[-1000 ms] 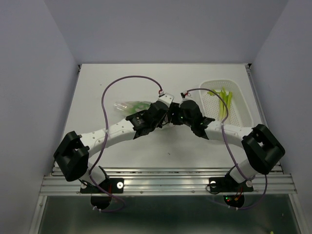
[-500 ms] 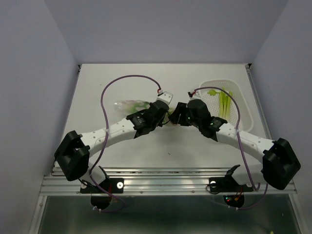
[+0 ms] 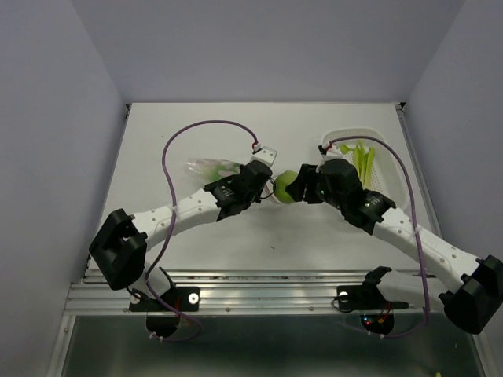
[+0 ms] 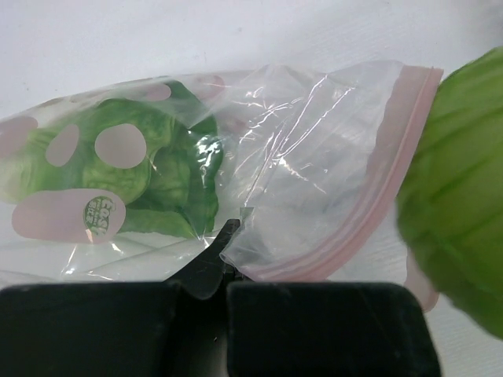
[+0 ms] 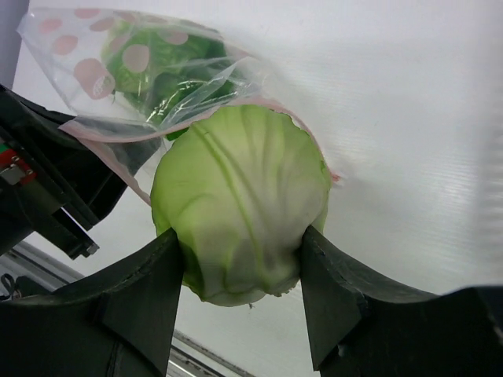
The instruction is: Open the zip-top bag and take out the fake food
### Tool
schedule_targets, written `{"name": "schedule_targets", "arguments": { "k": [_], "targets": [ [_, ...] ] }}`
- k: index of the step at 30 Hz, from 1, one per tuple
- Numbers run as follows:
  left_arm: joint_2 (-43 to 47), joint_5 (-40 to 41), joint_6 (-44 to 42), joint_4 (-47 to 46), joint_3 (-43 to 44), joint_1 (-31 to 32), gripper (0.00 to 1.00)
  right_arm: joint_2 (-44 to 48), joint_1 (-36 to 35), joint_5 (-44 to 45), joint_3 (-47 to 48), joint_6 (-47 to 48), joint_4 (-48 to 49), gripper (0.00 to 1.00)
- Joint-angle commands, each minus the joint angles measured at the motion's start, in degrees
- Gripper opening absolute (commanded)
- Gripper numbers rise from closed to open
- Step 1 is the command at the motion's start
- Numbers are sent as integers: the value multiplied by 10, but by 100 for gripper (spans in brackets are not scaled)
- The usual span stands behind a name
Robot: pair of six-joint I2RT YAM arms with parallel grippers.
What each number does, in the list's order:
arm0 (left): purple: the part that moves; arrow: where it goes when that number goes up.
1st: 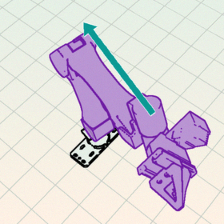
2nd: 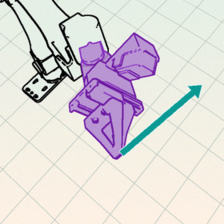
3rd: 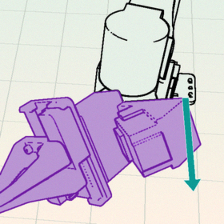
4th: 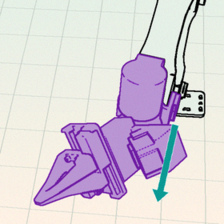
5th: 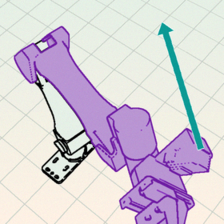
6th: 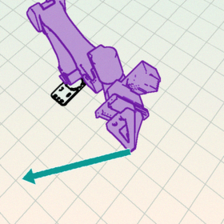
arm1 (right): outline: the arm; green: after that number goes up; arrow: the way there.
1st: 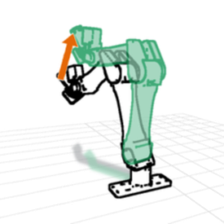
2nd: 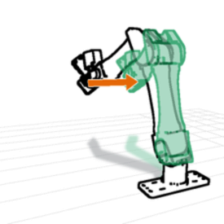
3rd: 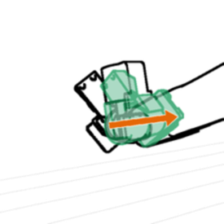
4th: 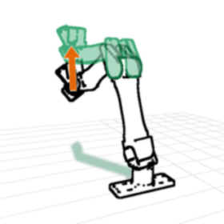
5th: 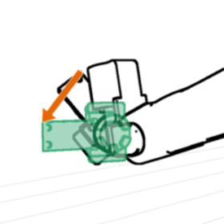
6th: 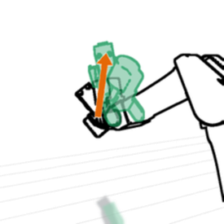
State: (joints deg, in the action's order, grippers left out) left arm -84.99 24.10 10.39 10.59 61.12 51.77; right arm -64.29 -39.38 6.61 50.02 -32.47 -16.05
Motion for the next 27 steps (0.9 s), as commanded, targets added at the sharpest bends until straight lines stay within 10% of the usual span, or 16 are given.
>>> {"name": "schedule_targets", "arguments": {
  "k": [1, 12, 27],
  "targets": [
    [11, 16, 6, 2, 25, -5, 0, 65, 23, 51, 40, 29, -38, 28],
    [29, 12, 10, -5, 22, -6, 0, -11, 277, 74, 97, 70, -45, 28],
    [29, 2, 14, -16, 13, -5, 0, -270, 351, 97, 172, 79, 83, 38]
  ]
}}
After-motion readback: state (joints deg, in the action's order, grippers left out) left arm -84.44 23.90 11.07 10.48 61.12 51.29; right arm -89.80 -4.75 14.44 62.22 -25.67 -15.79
